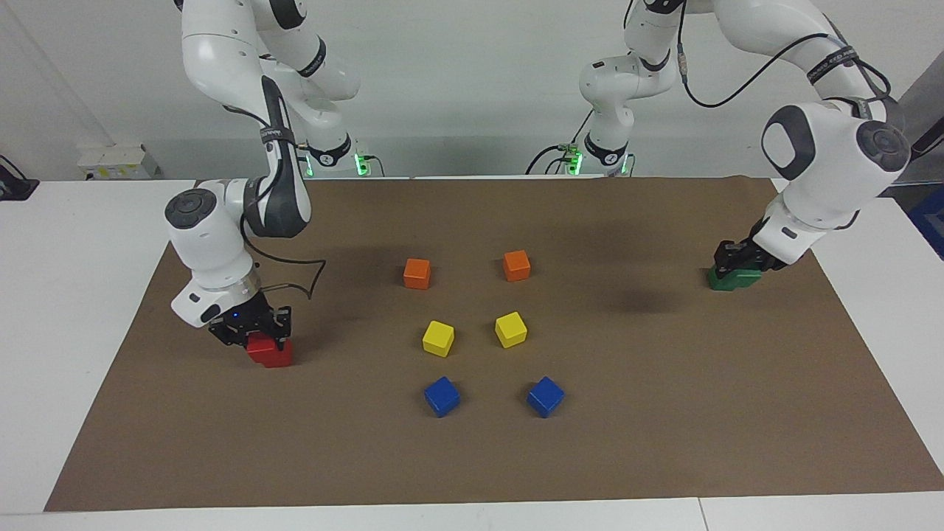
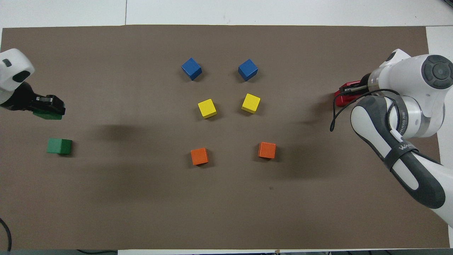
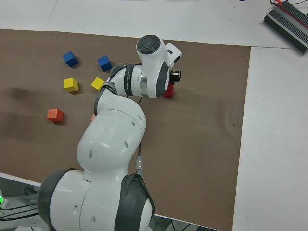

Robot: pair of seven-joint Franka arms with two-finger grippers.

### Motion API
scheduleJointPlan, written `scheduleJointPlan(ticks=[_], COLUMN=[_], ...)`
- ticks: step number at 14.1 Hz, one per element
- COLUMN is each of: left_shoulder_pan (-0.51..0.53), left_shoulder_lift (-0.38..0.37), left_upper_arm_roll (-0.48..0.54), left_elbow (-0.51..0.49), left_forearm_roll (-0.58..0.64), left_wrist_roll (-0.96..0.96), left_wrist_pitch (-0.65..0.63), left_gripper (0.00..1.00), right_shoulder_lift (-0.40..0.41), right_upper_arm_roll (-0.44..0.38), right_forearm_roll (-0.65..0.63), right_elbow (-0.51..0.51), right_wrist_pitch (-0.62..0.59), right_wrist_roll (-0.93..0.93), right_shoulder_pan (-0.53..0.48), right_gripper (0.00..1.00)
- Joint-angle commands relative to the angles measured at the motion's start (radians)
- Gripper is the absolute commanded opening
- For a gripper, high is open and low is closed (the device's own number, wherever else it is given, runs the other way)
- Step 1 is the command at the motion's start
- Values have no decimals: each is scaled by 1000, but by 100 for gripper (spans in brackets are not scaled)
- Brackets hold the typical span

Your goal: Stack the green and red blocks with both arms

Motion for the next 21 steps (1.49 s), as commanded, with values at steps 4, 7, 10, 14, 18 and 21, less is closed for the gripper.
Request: scheduleJointPlan(ticks=[4,7,10,14,18,21], left_shoulder_pan=[128,131,139,152,163,166], left_shoulder_lift=[-149,-190,-206,-217,-207,-206], left_upper_arm_roll=[-10,-10,-10,-10,-10,-10], left_elbow=[-356,-471,-517,-580,-588,-609], left_forearm_roll=[-21,-21,-21,-23,-59,-61], left_wrist_roll=[161,153,152,122,122,121], left_wrist_pitch=[282,384,427,519,551,583], left_gripper=[0,0,0,0,0,0], right_shoulder_lift=[-20,-25,-26,-28,-28,-28], right_upper_arm_roll=[9,9,9,9,9,9], right_forearm_roll=[16,16,16,16,16,16], right_elbow=[-31,-41,-48,-51,-51,-51], right_wrist_pitch=[24,24,22,22,22,22], right_wrist_roll=[10,22,27,27,25,25], right_shoulder_pan=[-9,-4,-1,0,-1,-1], right_gripper=[0,0,0,0,0,17])
